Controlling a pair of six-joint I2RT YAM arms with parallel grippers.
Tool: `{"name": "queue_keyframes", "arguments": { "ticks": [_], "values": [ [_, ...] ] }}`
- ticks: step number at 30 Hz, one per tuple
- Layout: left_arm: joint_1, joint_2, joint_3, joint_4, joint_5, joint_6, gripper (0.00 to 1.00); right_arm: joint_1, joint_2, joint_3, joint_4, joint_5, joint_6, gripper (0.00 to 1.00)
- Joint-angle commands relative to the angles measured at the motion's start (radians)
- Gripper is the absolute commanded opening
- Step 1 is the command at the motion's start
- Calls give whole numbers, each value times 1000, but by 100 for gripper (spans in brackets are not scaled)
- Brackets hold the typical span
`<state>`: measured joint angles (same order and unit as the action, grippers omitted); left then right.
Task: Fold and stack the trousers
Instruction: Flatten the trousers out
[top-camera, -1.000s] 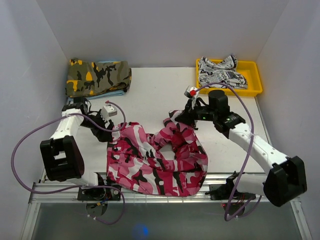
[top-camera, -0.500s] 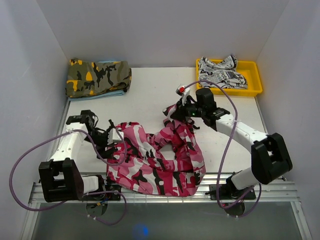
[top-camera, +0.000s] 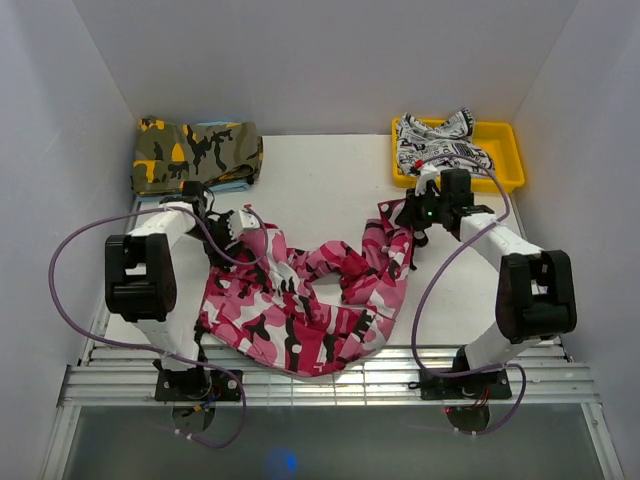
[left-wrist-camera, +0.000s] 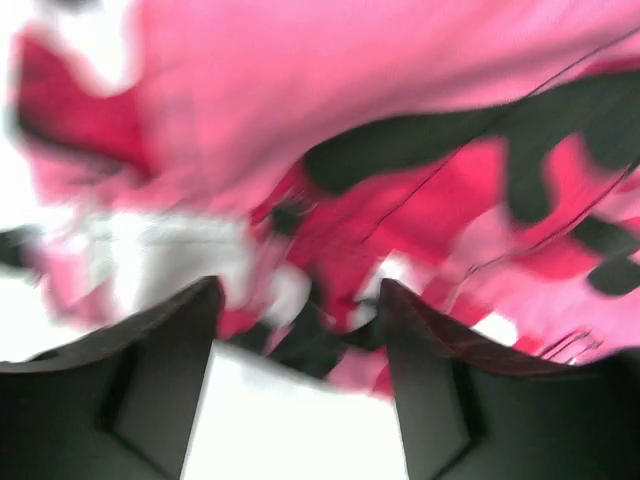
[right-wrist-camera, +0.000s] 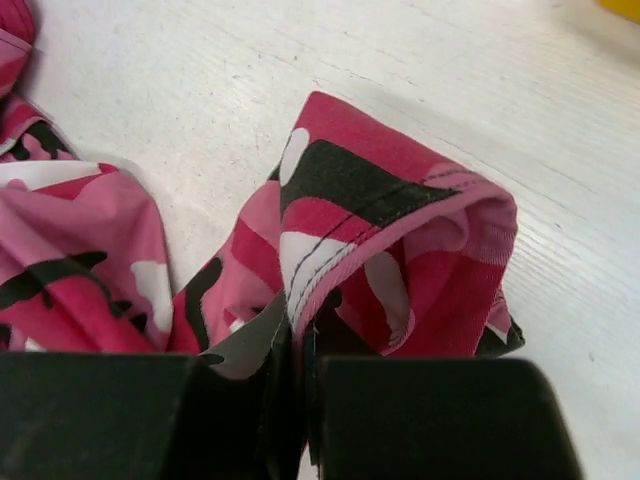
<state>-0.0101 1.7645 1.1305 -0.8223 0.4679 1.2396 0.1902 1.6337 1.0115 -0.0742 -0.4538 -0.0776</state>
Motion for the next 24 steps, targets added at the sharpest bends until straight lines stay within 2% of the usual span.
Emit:
{"name": "queue_keyframes", "arguments": {
  "ticks": [1,3,5,8,14,16,19,20,22,24],
  "values": [
    [125,-213,35,-92,90,227,80,-83,-223,-56,-59,-54,55,8],
    [188,-368,-50,-278,106,447,83,-124,-323,-86,-123,-55,62,8],
    [248,-508,-254,-327,23,614,83,-156,-452,-129,-192,-60,44,8],
    [286,-576,-400,-330,9,727,83,-176,-581,-123,-281,-74,19,8],
    [286,-619,-506,-371,71,967,87,-255,-551,-79,-338,-72,19,8],
    [286,-614,-532,-374,51,1020,89,-270,-511,-57,-341,-83,32,8],
    [286,-599,-603,-292,5,1051,89,-278,-466,-27,-340,-100,39,8],
    [286,-588,-630,-229,-5,1052,88,-279,-457,-18,-340,-105,41,8],
    [280,-534,-646,-155,-21,1016,79,-281,-437,5,-340,-120,41,8],
    [280,-481,-605,-107,-21,959,63,-282,-433,21,-346,-129,38,8]
  ]
}}
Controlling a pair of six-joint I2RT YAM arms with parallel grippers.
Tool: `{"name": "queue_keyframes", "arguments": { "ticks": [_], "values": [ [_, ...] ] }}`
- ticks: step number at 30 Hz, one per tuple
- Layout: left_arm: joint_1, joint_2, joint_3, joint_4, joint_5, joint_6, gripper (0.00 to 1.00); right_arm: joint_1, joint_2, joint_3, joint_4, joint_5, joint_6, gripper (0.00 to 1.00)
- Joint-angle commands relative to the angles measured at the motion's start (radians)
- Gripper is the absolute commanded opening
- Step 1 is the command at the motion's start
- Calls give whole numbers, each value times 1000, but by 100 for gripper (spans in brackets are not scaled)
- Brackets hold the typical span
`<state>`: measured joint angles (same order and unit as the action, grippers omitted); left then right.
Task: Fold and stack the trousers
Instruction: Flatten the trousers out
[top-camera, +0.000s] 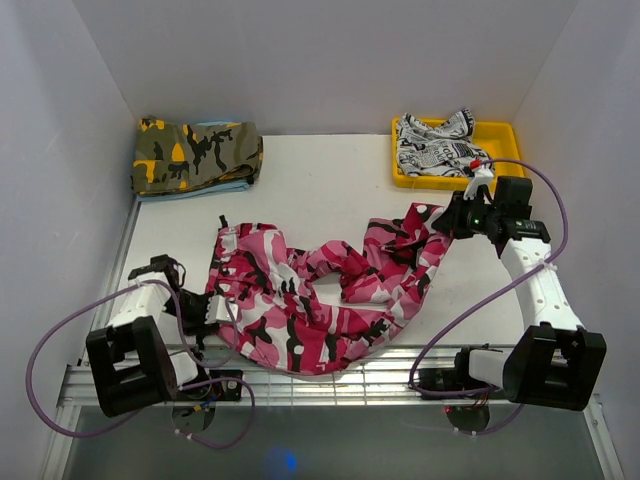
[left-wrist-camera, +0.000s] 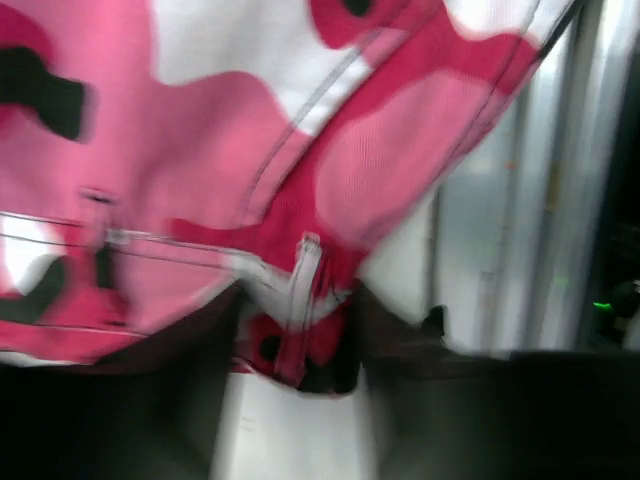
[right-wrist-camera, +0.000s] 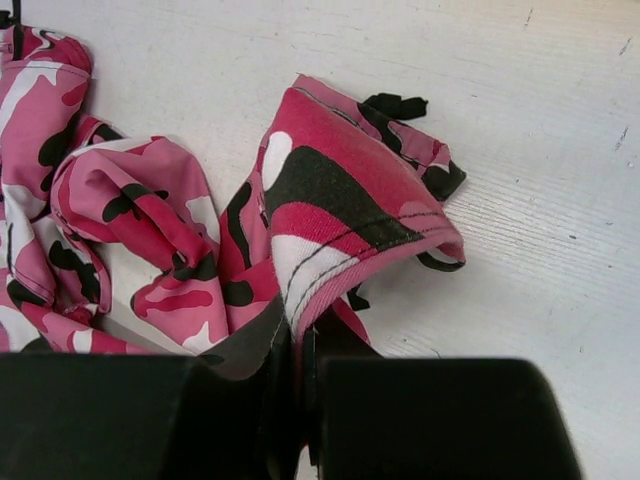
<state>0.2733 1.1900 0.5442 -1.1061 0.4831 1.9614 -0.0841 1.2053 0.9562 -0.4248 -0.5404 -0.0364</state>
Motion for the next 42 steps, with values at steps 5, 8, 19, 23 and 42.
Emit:
{"name": "queue_keyframes", "arguments": {
  "ticks": [5,8,19,23,42],
  "values": [
    [0,227,242,-11,80,65,17,-63,-35,141,-38,-55,-45,8],
    [9,227,403,-160,161,28,2,-141,-49,183,-83,-87,-48,8],
    [84,23,713,-232,416,-528,0,-419,-332,214,-178,-92,-108,8],
    [193,-33,801,-296,552,-676,0,-427,-418,252,-166,-52,-64,8],
    [233,-404,1021,307,605,-1619,0,-428,-344,572,201,80,237,8]
  ]
}}
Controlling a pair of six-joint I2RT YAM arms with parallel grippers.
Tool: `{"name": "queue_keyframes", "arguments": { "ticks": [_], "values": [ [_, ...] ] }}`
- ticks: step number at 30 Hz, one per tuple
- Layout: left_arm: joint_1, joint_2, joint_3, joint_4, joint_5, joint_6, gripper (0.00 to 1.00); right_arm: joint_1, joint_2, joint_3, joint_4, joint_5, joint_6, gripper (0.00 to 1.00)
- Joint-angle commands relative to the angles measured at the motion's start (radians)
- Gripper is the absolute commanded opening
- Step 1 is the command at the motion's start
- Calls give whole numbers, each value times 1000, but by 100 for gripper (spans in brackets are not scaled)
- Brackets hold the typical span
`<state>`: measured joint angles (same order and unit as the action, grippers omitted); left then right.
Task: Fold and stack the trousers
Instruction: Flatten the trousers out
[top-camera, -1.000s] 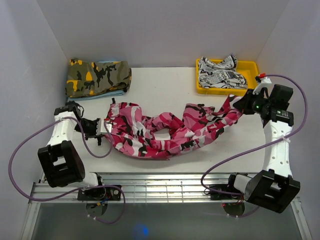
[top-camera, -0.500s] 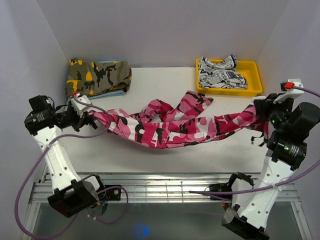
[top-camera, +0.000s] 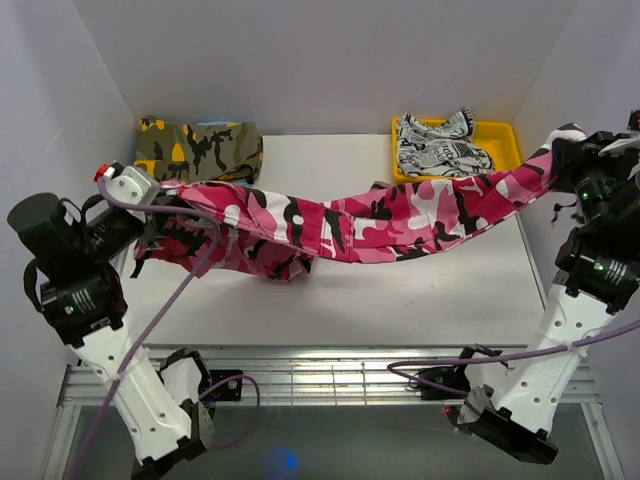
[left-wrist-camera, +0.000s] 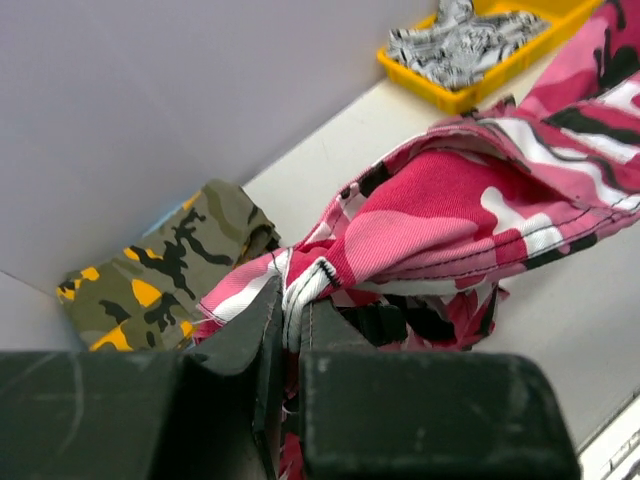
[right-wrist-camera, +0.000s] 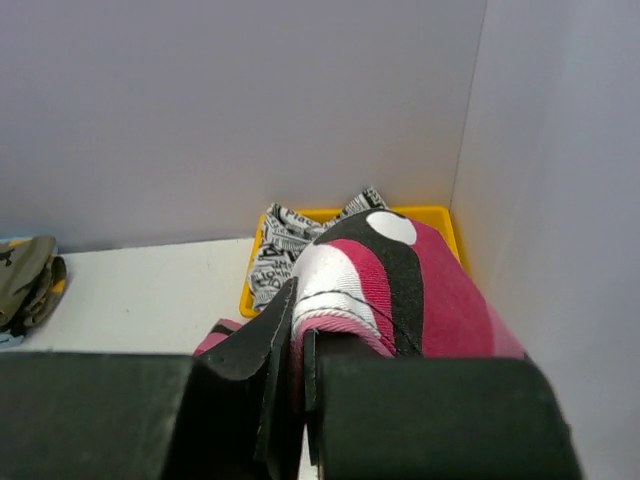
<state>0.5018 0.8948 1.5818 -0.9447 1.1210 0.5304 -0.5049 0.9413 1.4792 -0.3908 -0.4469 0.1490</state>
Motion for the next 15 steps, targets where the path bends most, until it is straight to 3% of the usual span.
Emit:
{"name": "queue_keyframes", "arguments": {
  "ticks": [1,3,4,5,6,8,9,12,15],
  "values": [
    [4,-135,-40,190,-61,-210,0,-7,-94,32,191,-19,61,8],
    [4,-174,-83,198,-113,-213,0,-7,-134,-20,303,-65,101,8],
    [4,-183,-170,240,-300,-298,0,12,-83,-215,609,-245,332,8],
    [4,-183,-180,241,-302,-299,0,12,-46,-217,612,-245,360,8],
    [4,-154,-181,219,-373,-326,0,131,-3,-214,597,-202,345,8],
    [4,-48,-192,195,-427,-351,0,323,124,-96,429,17,101,8],
    [4,-19,-206,189,-450,-359,0,450,157,-76,396,37,69,8],
    [4,64,-256,201,-454,-380,0,604,256,-103,420,155,63,8],
    [6,122,-282,242,-461,-403,0,728,408,-22,276,365,15,8]
  ]
}}
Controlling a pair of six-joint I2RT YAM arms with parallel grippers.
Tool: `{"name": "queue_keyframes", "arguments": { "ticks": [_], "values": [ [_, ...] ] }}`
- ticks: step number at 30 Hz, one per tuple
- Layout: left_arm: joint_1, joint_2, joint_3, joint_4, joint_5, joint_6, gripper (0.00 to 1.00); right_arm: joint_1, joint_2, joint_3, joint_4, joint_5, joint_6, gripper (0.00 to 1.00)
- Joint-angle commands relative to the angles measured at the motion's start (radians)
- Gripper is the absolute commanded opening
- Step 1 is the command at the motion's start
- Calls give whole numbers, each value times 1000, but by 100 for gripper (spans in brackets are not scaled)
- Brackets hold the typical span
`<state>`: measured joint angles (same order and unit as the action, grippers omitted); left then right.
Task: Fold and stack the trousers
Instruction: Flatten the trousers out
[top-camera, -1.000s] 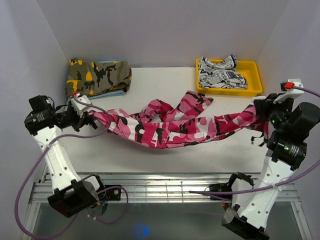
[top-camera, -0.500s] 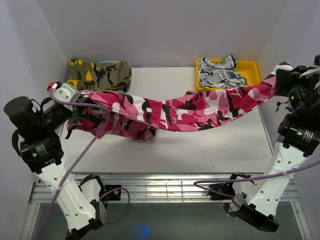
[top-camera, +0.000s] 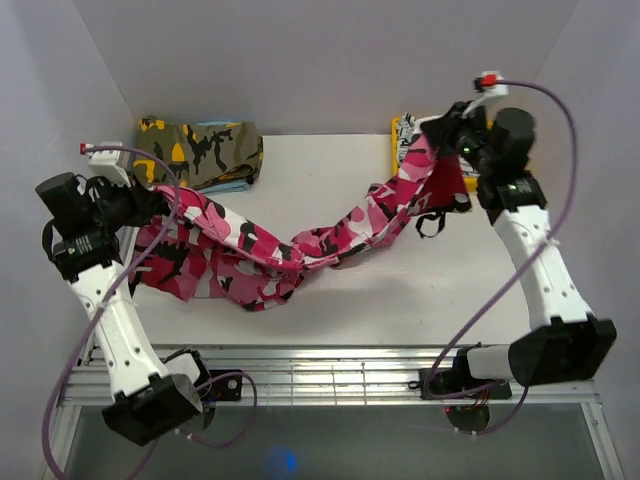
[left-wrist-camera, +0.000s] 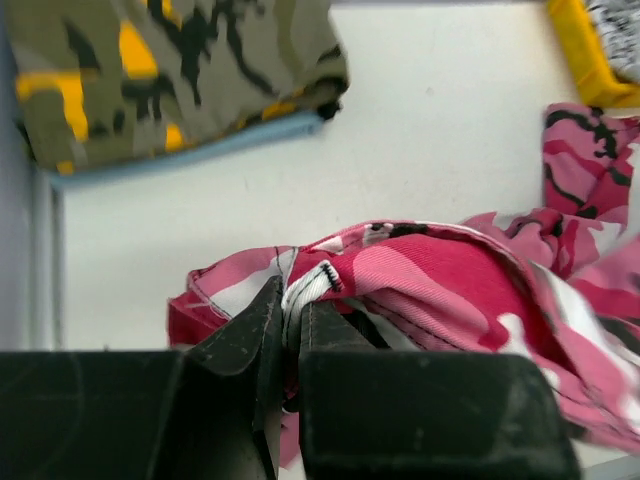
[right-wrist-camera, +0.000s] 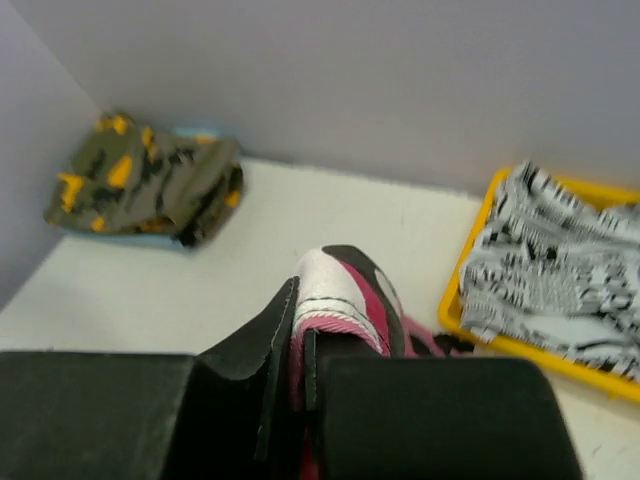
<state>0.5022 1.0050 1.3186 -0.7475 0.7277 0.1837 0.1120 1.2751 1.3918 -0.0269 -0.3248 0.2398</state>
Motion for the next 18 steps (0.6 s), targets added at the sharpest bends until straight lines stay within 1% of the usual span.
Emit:
{"name": "queue_keyframes", "arguments": {
  "ticks": [1,3,4,5,6,7,8,9,10,11,12,13,14,15,16,17,18],
  "values": [
    [4,29,-27,72,-106,-72,0,129,140,76,-103,275,-85,8],
    [4,90,-25,111,-135,-76,0,176,217,122,-108,338,-92,8],
    [4,110,-27,128,-157,-87,0,192,304,145,-108,348,-108,8],
    [4,130,-30,148,-189,-95,0,207,350,174,-116,348,-112,8],
    [4,164,-35,195,-206,-102,0,228,398,244,-125,348,-108,8],
    [6,182,-39,215,-223,-111,0,236,443,278,-126,336,-99,8],
    [4,204,-41,235,-240,-118,0,241,537,317,-140,287,-96,8],
    [4,227,-39,269,-255,-130,0,262,585,390,-142,290,-100,8],
    [4,272,-36,281,-270,-144,0,271,628,427,-142,282,-115,8],
    [4,305,-15,286,-277,-147,0,278,720,470,-157,271,-140,8],
    [4,332,-3,286,-293,-159,0,288,766,551,-189,250,-161,13],
    [4,392,11,284,-300,-165,0,293,809,600,-221,238,-184,40],
    [6,420,40,278,-300,-165,0,295,869,631,-246,210,-232,57],
    [6,446,56,261,-295,-165,0,295,875,636,-261,193,-261,77],
    [6,469,67,258,-295,-165,0,293,877,645,-283,188,-304,90],
    [6,507,76,249,-294,-162,0,293,882,667,-325,200,-344,90],
    [9,523,93,229,-292,-162,0,276,879,690,-376,194,-418,90]
  ]
}}
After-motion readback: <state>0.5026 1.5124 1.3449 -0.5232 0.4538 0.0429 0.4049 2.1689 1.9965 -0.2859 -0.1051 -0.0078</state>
